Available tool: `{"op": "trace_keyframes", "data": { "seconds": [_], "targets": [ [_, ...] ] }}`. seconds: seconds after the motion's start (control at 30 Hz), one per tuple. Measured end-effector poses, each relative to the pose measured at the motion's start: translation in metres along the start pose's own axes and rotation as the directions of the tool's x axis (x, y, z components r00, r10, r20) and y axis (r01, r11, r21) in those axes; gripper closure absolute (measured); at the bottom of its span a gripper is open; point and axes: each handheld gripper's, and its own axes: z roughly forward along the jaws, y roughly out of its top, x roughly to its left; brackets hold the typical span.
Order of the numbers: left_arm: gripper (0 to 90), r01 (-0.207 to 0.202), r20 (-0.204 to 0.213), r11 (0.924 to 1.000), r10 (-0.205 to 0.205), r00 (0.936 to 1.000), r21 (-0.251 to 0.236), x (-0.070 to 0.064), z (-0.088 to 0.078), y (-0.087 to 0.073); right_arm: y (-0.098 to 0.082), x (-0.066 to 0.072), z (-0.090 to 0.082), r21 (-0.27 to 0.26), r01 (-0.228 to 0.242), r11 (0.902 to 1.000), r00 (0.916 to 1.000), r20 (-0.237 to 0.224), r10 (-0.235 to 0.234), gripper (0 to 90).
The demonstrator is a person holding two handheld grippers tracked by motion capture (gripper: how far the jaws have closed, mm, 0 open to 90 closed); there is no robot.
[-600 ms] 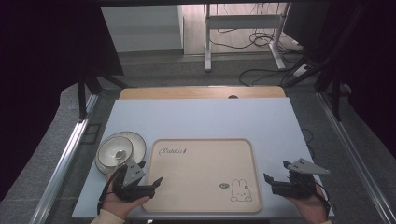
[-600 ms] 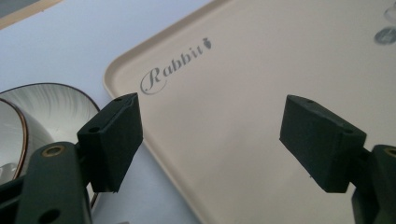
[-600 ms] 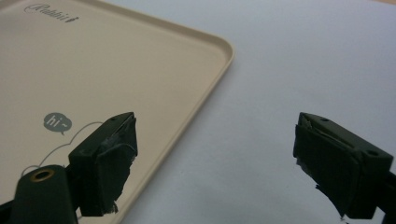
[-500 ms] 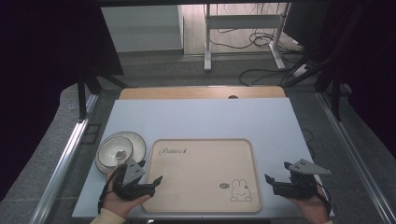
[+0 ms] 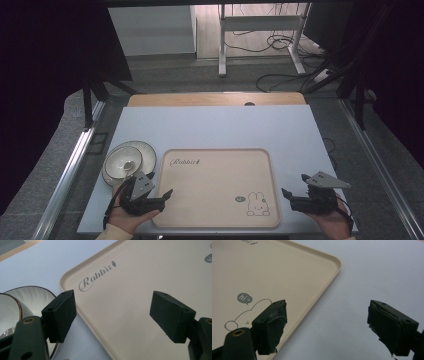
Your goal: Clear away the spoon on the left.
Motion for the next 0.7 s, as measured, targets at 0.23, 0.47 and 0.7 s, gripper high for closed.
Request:
{"op": "trace_keyframes", "data": {
  "seconds": [0.23, 0.47, 0.7],
  "targets": [
    [22.2, -0.011, -0.007, 0.9996, 0.010, 0.9999, -0.025, -0.006, -0.008, -0.002, 0.004, -0.002, 0.001, -0.016, -0.014, 0.9998, 0.9999, 0.005, 0.014, 16.2],
    [22.2, -0.034, -0.012, 0.9994, 0.034, 0.9994, -0.011, -0.008, -0.011, -0.003, 0.007, -0.001, 0.009, 0.004, -0.004, 1.0000, 0.9999, -0.011, 0.004, 16.3],
    [22.0, -0.025, -0.018, 0.9993, 0.024, 0.9995, -0.029, -0.008, -0.018, -0.002, 0.009, 0.000, 0.008, -0.011, 0.005, 0.9999, 0.9998, -0.017, -0.005, 16.4]
  ]
}}
